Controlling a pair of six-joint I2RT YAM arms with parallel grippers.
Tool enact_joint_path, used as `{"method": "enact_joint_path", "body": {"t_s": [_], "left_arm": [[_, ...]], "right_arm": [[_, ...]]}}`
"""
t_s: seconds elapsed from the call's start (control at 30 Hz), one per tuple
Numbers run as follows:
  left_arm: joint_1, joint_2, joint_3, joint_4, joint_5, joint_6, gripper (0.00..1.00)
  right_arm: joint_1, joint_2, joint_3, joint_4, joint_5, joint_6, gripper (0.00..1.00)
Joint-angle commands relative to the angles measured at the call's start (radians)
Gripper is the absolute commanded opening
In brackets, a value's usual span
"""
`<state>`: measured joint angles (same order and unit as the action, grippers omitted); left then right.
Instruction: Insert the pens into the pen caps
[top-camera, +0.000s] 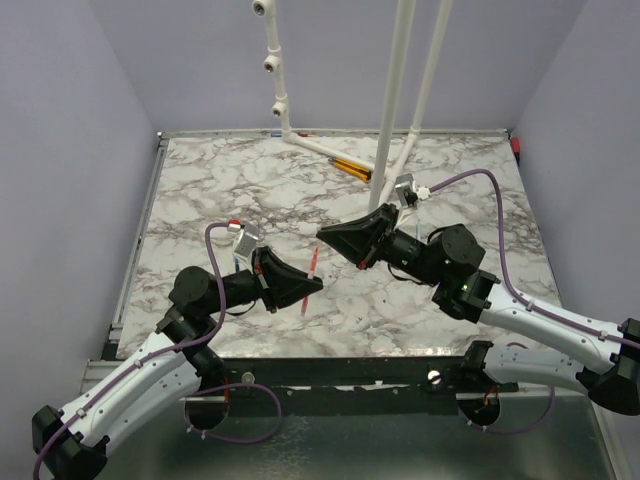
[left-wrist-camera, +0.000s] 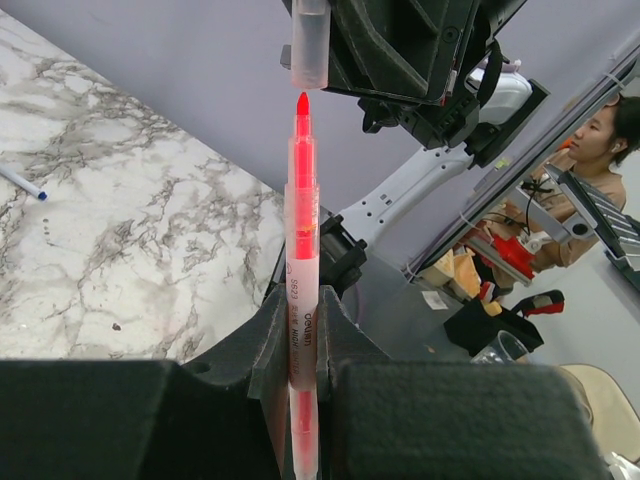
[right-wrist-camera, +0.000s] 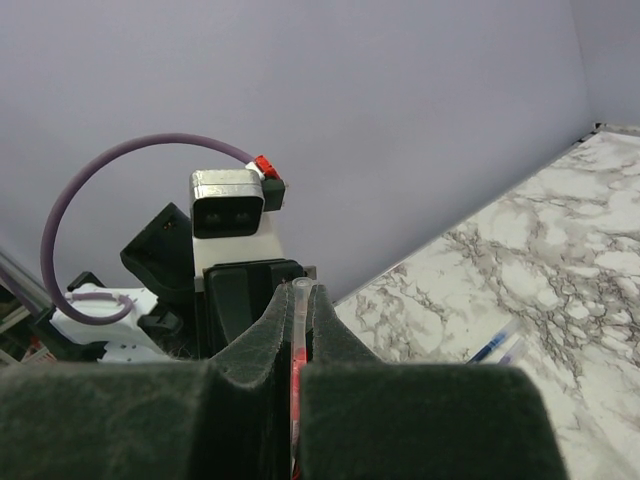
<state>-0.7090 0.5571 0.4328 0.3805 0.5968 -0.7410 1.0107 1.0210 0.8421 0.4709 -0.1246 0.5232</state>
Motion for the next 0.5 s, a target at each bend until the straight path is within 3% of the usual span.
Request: {"method": "enact_joint_path", "body": {"t_s": [0.0,0.47], "left_arm": [[-0.003,-0.010,-0.016,0.035,0.028,-0.003,0.00],[-0.003,-0.006,-0.017,0.038,0.028,-0.006,0.00]], "right_arm": [[0.005,-0.003,-0.023,0.034,-0.023,0.008,0.01],[0.013,0.016,-0.025,0.049,-0.037,0.017,0.01]]}}
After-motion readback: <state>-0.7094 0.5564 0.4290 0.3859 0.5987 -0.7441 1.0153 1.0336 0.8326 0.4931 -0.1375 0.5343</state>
